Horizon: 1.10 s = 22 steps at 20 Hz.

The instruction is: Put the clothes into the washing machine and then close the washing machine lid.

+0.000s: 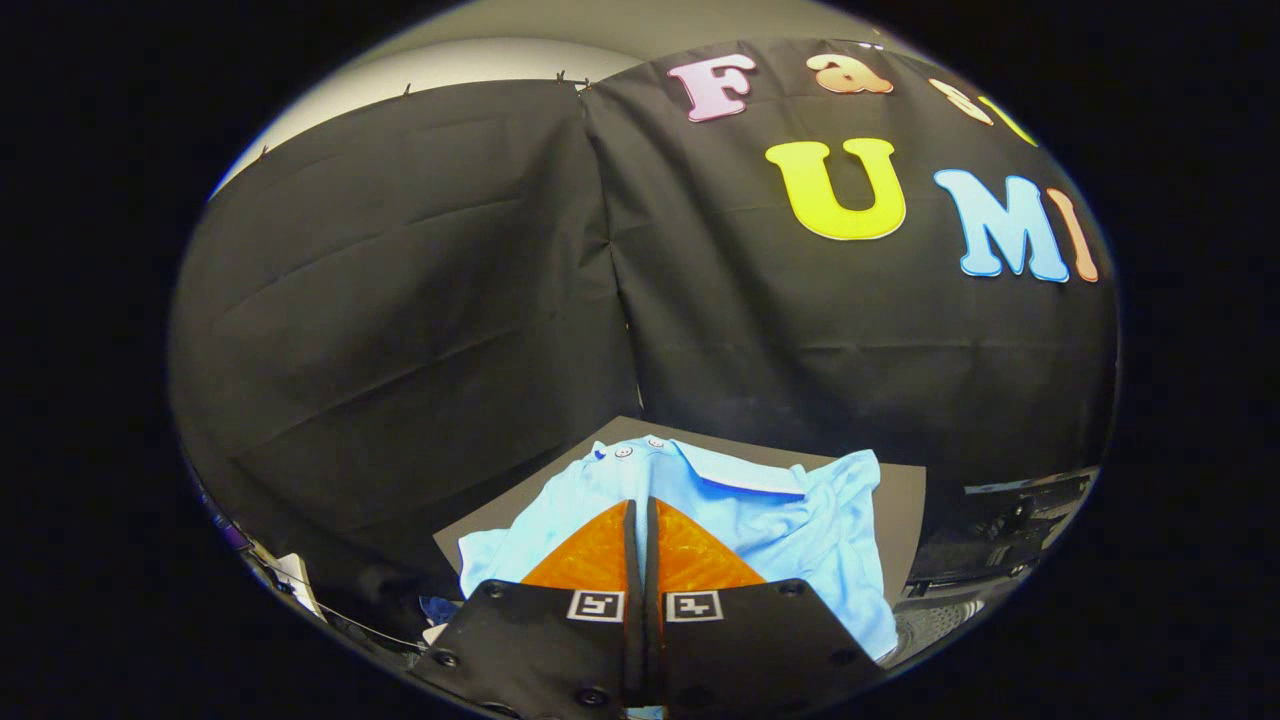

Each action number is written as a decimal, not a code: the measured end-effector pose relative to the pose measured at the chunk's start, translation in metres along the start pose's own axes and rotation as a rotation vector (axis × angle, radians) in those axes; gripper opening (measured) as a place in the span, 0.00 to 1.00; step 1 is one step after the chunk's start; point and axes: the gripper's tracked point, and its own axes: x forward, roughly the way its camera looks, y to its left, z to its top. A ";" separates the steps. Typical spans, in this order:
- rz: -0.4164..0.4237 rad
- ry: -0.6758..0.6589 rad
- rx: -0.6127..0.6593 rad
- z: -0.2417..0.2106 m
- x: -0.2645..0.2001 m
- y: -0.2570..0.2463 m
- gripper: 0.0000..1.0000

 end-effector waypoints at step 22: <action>-0.185 -0.129 0.074 0.026 -0.092 -0.127 0.01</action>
